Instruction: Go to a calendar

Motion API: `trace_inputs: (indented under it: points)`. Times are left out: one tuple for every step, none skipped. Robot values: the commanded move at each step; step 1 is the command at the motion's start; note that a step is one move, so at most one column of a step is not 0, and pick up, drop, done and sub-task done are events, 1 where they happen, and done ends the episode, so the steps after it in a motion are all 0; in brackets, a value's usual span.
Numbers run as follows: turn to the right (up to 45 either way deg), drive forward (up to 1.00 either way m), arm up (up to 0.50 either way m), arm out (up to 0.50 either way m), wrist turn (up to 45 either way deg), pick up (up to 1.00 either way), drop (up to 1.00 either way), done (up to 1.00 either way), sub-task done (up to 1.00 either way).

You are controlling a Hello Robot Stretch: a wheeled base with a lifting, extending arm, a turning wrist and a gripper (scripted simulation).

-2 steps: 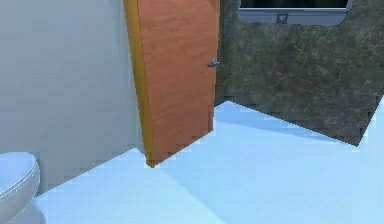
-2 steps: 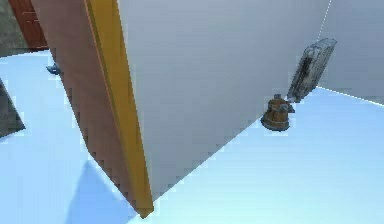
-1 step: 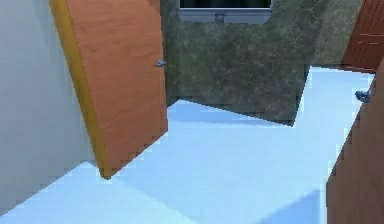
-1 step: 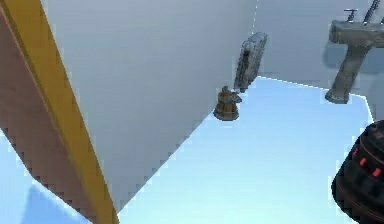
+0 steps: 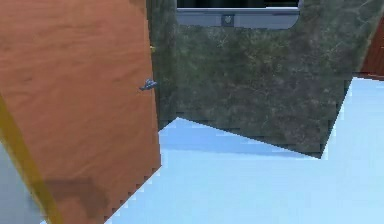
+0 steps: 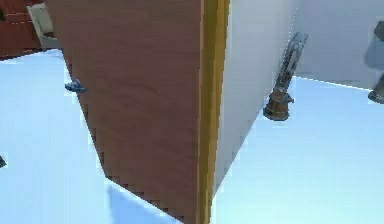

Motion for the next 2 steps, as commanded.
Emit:
trace_inputs:
  points:
    - [33.0,0.00,0.00,0.00,0.0,0.00,0.00,0.00,0.00]
    - [0.0,1.00,0.00,0.00,0.0,0.00,0.00,0.00,0.00]
